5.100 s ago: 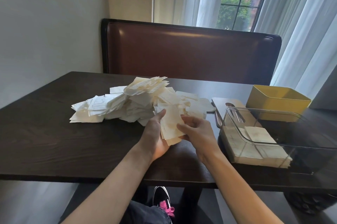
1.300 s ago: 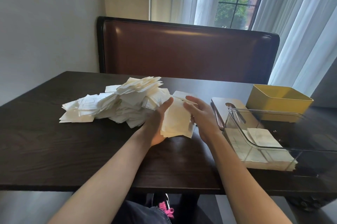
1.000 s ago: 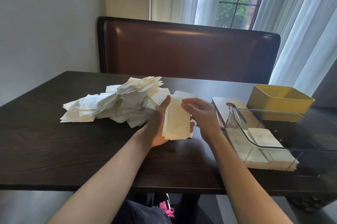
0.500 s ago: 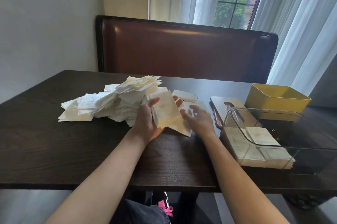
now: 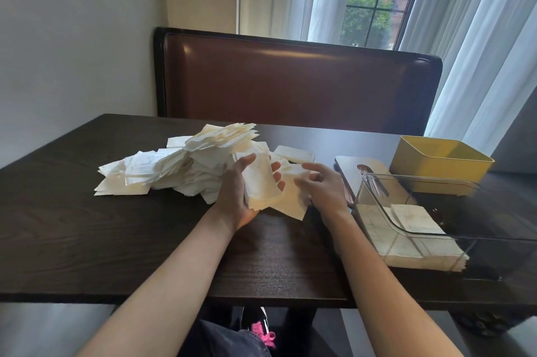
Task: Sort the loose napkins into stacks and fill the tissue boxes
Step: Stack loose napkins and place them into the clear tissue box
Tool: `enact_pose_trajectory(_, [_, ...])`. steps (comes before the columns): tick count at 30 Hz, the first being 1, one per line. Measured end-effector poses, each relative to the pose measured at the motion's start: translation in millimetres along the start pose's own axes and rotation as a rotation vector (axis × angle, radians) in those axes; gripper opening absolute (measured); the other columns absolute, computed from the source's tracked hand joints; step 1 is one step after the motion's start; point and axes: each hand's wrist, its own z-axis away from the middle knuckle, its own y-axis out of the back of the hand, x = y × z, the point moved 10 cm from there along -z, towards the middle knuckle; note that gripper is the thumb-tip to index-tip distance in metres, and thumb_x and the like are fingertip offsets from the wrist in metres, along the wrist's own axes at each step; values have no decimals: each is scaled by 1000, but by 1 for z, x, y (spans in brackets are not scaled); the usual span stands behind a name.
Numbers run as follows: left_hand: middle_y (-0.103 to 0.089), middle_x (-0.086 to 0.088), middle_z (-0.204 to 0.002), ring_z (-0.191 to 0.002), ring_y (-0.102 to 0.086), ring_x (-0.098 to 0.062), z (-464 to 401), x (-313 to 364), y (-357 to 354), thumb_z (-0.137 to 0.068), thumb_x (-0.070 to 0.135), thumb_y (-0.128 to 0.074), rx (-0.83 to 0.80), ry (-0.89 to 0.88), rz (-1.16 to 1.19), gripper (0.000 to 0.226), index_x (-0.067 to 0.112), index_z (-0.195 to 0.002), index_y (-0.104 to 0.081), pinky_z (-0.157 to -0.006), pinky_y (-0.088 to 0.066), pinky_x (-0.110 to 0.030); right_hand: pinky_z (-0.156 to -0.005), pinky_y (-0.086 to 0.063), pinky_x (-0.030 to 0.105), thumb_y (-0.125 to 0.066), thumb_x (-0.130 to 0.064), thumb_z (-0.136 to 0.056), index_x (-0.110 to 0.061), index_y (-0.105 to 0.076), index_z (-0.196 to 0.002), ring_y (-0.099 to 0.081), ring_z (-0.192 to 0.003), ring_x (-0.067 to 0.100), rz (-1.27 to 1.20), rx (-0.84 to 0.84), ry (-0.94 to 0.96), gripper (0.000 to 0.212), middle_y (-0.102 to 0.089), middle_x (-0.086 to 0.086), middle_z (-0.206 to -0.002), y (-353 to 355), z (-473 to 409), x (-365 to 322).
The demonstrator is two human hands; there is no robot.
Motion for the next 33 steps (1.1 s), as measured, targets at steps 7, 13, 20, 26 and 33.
enact_pose_trajectory(7, [-75,-15,-99,-83,-74,-27,2,-12,-7,-99,49,-51,-30,66,-133,47,11,-123,-63,-81,-58,-43,-67,-56,19,-72,-4,-86,-18,-65,-116,-71,-86,13,-422,61,106,34,-69,-1,-98,15,11,-28])
enact_pose_trajectory(13, [-72,-14,-111,-95,-69,-27,-1,-13,-11,-98,61,-46,-102,28,-206,59,15,-132,-62,-92,-55,-48,-77,-57,28,-67,-2,-89,-16,-68,-114,-68,-85,18,-490,-183,137,29,-68,0,-93,-10,15,-40])
enact_pose_trajectory(20, [-66,-22,-126,-108,-66,-37,-5,-12,-5,-95,23,-60,-61,-28,-342,39,10,-132,-62,-88,-55,-48,-72,-54,25,-68,-12,-91,-18,-70,-108,-65,-91,15,-218,-159,137,19,-70,2,-100,-18,11,-30])
enact_pose_trajectory(26, [-70,-20,-120,-108,-68,-39,-3,-18,-7,-96,10,-58,-81,2,-458,30,15,-125,-65,-85,-58,-53,-83,-58,35,-68,-27,-92,-18,-64,-121,-65,-102,18,-205,-133,4,31,-66,3,-112,-17,6,-9])
enact_pose_trajectory(33, [-73,-14,-114,-100,-69,-30,7,-24,-20,-100,42,-53,-169,102,-420,37,18,-127,-63,-87,-56,-47,-72,-52,26,-66,-8,-91,-12,-73,-100,-65,-86,16,-315,-128,136,13,-72,2,-92,-8,10,-30])
